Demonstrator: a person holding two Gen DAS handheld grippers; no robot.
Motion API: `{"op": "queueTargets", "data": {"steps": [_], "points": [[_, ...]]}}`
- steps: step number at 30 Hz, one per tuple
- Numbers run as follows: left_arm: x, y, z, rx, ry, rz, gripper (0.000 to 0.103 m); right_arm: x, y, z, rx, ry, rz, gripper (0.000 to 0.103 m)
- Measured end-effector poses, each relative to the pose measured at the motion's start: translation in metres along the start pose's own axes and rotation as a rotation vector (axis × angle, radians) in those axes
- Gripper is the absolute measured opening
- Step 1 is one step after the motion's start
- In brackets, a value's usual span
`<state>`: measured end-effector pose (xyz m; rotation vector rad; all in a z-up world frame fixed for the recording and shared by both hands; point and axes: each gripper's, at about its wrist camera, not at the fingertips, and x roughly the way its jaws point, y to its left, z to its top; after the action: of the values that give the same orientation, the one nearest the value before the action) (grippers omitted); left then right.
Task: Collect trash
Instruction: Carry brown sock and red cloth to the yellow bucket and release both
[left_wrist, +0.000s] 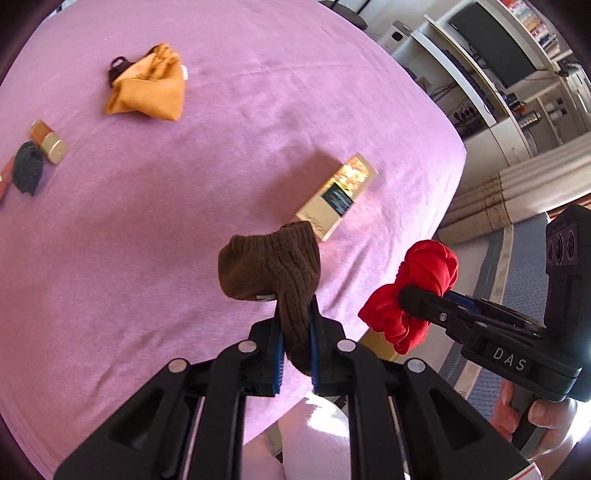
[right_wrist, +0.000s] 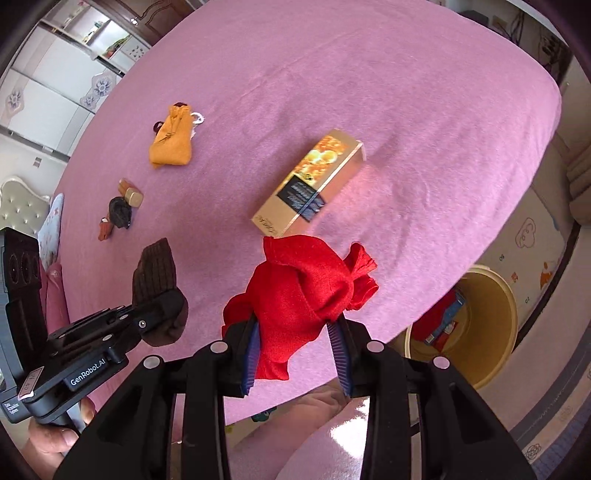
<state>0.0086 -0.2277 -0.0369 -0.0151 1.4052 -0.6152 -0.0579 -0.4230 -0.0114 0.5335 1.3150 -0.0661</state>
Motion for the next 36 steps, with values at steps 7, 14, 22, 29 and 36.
{"op": "queueTargets", "data": {"steps": [7,14,22,29,36], "points": [[0.051,-0.09,0.001,0.11,0.075,-0.035,0.011,-0.032,-0.09,-0.019,0.097,-0.026,-0.044,0.034],[0.113,-0.165,-0.017,0.233,0.196,-0.05,0.011,-0.042,-0.186,-0.044,0.2,-0.006,-0.128,0.034],[0.183,-0.21,-0.04,0.323,0.317,-0.033,0.011,-0.021,-0.261,-0.081,0.312,0.063,-0.128,0.039],[0.243,-0.217,-0.059,0.349,0.416,-0.006,0.012,0.021,-0.306,-0.099,0.37,0.144,-0.114,0.039],[0.269,-0.227,-0.063,0.394,0.453,0.058,0.074,0.033,-0.327,-0.103,0.352,0.167,-0.119,0.06]]}}
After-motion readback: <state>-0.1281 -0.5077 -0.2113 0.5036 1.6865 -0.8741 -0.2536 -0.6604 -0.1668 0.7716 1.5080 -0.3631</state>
